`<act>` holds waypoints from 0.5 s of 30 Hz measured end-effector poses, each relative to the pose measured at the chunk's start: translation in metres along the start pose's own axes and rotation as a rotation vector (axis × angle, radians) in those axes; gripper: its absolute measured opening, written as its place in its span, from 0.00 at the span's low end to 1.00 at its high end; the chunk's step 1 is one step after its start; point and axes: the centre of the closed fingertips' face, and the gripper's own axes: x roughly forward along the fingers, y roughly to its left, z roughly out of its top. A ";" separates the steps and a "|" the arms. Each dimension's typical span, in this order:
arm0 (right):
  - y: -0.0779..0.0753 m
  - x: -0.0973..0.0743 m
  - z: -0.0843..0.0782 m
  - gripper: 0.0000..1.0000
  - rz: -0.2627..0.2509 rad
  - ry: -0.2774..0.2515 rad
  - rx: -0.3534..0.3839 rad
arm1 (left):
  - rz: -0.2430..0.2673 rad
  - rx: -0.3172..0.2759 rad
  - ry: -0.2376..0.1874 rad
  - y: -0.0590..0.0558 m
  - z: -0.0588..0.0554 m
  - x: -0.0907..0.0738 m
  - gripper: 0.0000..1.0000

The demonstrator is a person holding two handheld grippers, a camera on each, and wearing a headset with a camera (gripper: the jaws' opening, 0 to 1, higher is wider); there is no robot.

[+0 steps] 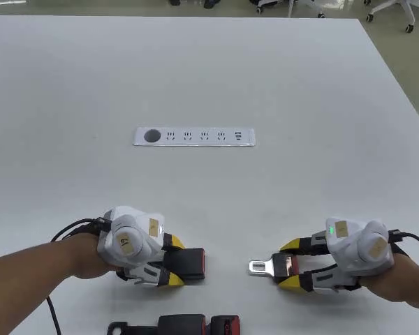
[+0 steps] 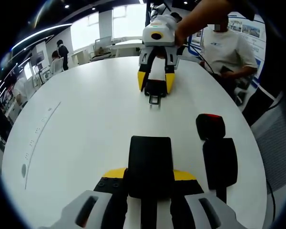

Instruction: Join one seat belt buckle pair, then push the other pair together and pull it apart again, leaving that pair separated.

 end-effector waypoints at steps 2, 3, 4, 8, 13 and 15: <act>0.001 0.000 0.001 0.34 -0.004 -0.001 0.003 | 0.001 0.001 0.000 0.000 0.000 0.000 0.35; 0.001 -0.001 0.001 0.34 -0.006 0.000 0.004 | 0.001 0.000 0.001 0.000 0.000 0.000 0.35; 0.001 -0.001 0.001 0.34 -0.007 0.000 0.006 | 0.001 0.001 0.002 0.000 0.000 0.000 0.35; -0.001 0.000 0.000 0.35 -0.013 0.003 0.012 | 0.001 0.003 0.005 0.000 0.001 0.000 0.35; -0.002 0.001 -0.002 0.35 -0.022 0.013 0.018 | 0.005 -0.002 0.010 0.001 0.000 0.000 0.35; -0.002 0.001 -0.001 0.35 -0.031 0.014 0.038 | 0.008 -0.007 0.017 0.001 0.001 0.000 0.35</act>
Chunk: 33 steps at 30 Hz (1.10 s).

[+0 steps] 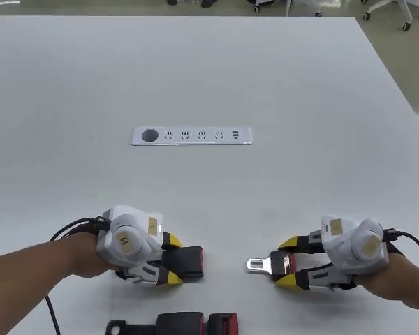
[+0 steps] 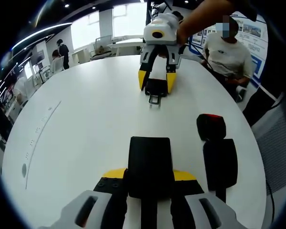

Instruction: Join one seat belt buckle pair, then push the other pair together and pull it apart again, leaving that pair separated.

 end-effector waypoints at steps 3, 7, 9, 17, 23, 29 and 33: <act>-0.002 0.000 0.002 0.42 -0.022 -0.002 0.034 | -0.002 -0.008 0.014 -0.002 0.000 0.000 0.38; -0.006 -0.001 0.005 0.57 -0.053 -0.013 0.053 | 0.018 0.031 0.048 -0.004 0.000 0.000 0.53; -0.008 -0.002 0.008 0.62 -0.073 -0.018 0.051 | 0.022 0.022 0.042 -0.004 0.002 -0.001 0.62; -0.013 -0.003 0.017 0.68 -0.140 -0.051 0.073 | 0.046 -0.073 -0.008 -0.007 0.018 -0.017 0.66; -0.020 -0.009 0.025 0.74 -0.227 -0.102 0.166 | 0.106 -0.151 -0.012 -0.007 0.018 -0.030 0.76; -0.021 -0.019 0.030 0.78 -0.328 -0.131 0.212 | 0.183 -0.254 -0.030 -0.002 0.010 -0.040 0.83; -0.019 -0.028 0.038 0.81 -0.403 -0.164 0.253 | 0.233 -0.347 -0.094 0.001 0.012 -0.047 0.87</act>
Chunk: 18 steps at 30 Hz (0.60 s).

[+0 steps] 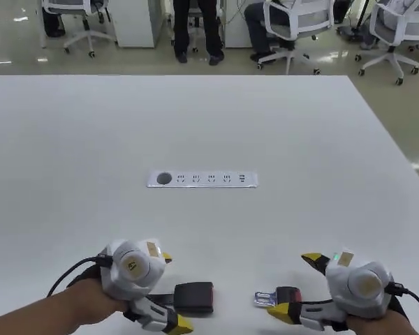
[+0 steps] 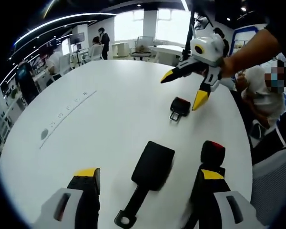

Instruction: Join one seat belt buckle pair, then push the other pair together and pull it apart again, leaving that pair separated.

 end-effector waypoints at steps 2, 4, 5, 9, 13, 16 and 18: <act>0.001 -0.001 -0.001 0.81 -0.020 -0.012 0.009 | 0.010 -0.005 0.002 0.001 -0.004 -0.004 0.89; 0.003 -0.004 0.003 0.82 -0.044 -0.021 0.021 | 0.026 -0.019 -0.003 0.001 -0.005 -0.009 0.90; 0.003 -0.006 0.005 0.82 -0.058 -0.028 0.027 | 0.036 -0.034 -0.009 0.001 -0.004 -0.011 0.92; 0.003 -0.011 0.010 0.84 -0.115 -0.065 0.073 | 0.096 -0.141 -0.094 0.004 0.005 -0.024 0.98; 0.010 -0.016 0.014 0.84 -0.141 -0.078 0.074 | 0.123 -0.171 -0.111 0.002 0.000 -0.037 0.99; 0.012 -0.023 0.018 0.86 -0.168 -0.096 0.078 | 0.161 -0.215 -0.145 0.003 -0.003 -0.045 1.00; 0.008 -0.027 0.020 0.89 -0.193 -0.111 0.092 | 0.183 -0.253 -0.194 0.001 0.000 -0.051 1.00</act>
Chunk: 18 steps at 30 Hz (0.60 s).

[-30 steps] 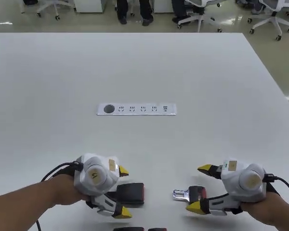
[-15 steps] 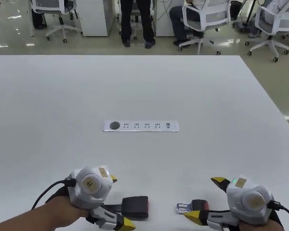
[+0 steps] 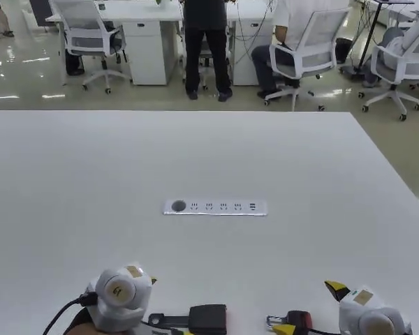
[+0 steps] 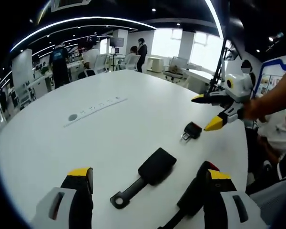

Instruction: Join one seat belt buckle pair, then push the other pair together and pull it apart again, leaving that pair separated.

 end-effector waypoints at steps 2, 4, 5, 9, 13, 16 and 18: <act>0.004 -0.007 0.000 0.88 -0.010 -0.004 0.006 | 0.010 -0.018 -0.011 -0.003 -0.002 -0.007 1.00; 0.009 -0.013 0.002 0.89 -0.019 -0.009 -0.001 | 0.017 -0.021 -0.014 -0.006 -0.006 -0.014 1.00; 0.010 -0.016 0.003 0.89 -0.019 -0.010 0.000 | 0.021 -0.025 -0.016 -0.008 -0.007 -0.016 1.00; 0.016 -0.027 -0.001 0.91 -0.041 -0.023 0.016 | 0.042 -0.053 -0.053 -0.008 -0.012 -0.029 1.00; 0.024 -0.040 -0.005 0.91 -0.048 -0.029 0.019 | 0.060 -0.061 -0.065 -0.018 -0.015 -0.043 1.00; 0.025 -0.049 -0.006 0.92 -0.063 -0.041 0.028 | 0.077 -0.080 -0.103 -0.013 -0.014 -0.053 1.00; 0.028 -0.056 -0.006 0.92 -0.070 -0.048 0.035 | 0.091 -0.086 -0.126 -0.013 -0.010 -0.062 1.00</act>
